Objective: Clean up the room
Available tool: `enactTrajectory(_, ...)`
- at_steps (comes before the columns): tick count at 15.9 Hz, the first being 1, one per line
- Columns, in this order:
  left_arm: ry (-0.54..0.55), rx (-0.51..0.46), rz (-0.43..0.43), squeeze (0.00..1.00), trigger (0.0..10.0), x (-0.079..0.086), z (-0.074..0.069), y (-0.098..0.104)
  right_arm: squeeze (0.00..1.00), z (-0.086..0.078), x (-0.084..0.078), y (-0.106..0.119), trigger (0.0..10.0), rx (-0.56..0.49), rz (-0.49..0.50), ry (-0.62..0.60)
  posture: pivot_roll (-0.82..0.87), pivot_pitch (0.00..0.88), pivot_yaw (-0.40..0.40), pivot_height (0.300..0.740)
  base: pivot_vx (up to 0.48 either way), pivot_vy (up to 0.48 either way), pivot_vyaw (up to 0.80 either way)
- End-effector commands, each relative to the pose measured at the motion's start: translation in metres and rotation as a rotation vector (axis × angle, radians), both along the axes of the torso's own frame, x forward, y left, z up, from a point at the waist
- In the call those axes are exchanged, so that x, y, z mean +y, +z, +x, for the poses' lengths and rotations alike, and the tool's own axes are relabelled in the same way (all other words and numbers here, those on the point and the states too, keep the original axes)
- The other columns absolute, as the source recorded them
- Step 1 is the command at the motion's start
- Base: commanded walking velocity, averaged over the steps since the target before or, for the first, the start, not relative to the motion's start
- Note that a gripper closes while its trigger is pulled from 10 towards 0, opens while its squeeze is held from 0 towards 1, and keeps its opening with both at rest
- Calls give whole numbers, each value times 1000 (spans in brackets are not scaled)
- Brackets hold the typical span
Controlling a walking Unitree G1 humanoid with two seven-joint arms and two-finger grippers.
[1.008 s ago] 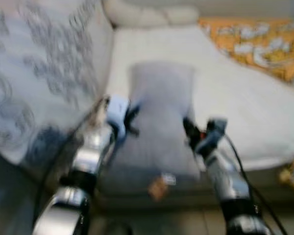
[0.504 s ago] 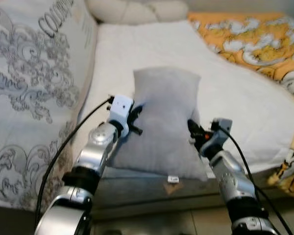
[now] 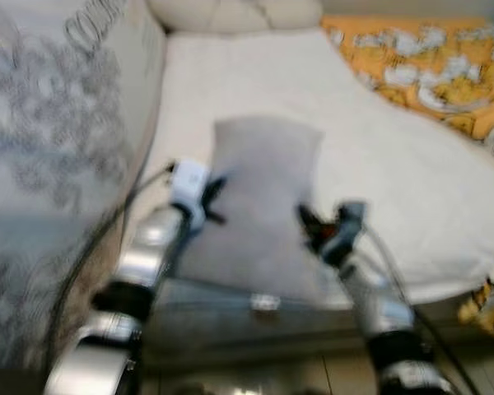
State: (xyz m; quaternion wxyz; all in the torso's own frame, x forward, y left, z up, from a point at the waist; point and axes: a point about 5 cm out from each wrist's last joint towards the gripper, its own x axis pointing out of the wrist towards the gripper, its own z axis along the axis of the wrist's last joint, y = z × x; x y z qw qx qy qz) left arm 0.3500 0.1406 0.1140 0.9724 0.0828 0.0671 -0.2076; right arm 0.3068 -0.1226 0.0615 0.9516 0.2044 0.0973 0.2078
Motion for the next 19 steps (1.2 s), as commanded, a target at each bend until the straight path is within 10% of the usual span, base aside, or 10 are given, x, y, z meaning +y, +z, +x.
enactTrajectory(1, -6, -40, -21, 0, 10000, -5, 3, 10, 0, 2, -13, 3, 10000, -19, -14, -26, 64, 0, 3, 740, 262, 0, 0)
enactTrajectory(19, -4, -31, -14, 0, 10000, -1, 2, 9, 0, 0, -11, -2, 10000, -13, -33, -19, 75, 0, -1, 740, 304, 0, 118)
